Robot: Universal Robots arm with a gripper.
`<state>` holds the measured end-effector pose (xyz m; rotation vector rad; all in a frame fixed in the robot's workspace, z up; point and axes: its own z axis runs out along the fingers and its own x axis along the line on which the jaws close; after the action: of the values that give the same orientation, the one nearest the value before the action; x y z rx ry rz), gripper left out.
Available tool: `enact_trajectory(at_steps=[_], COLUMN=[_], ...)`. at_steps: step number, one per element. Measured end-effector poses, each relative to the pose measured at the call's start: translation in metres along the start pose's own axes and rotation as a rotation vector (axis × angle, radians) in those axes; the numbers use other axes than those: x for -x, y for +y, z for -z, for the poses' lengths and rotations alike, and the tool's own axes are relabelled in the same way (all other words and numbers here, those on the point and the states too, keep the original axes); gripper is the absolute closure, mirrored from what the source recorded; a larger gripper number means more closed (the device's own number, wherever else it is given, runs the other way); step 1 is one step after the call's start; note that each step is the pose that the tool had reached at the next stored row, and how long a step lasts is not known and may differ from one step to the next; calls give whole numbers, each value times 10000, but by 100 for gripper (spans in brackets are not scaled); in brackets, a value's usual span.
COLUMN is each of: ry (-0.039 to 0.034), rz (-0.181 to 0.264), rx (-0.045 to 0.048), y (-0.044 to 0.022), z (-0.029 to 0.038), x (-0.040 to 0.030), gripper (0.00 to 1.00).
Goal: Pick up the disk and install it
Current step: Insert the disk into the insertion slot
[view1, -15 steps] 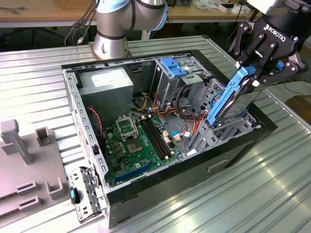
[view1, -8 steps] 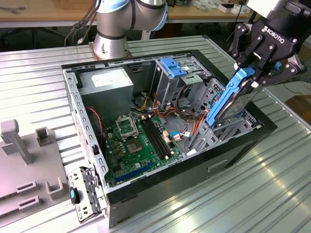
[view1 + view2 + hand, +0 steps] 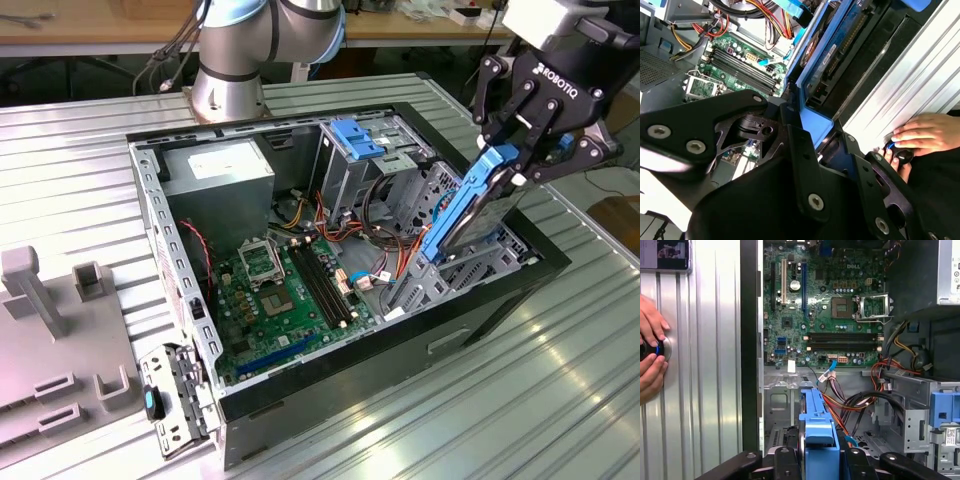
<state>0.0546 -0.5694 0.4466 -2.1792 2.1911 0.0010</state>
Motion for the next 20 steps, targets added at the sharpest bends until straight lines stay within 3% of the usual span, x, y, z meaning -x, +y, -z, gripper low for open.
enact_trajectory(at_steps=[4,11,15,20], ry=[-89,-99,-87,14], rz=[-25,-28,-29,-48], rx=[70,119,123,122], y=[-15,-20,-22,-22], z=[-9,7,8,8], x=[-51,-73,-73,-72], gripper=[63,63,63,63])
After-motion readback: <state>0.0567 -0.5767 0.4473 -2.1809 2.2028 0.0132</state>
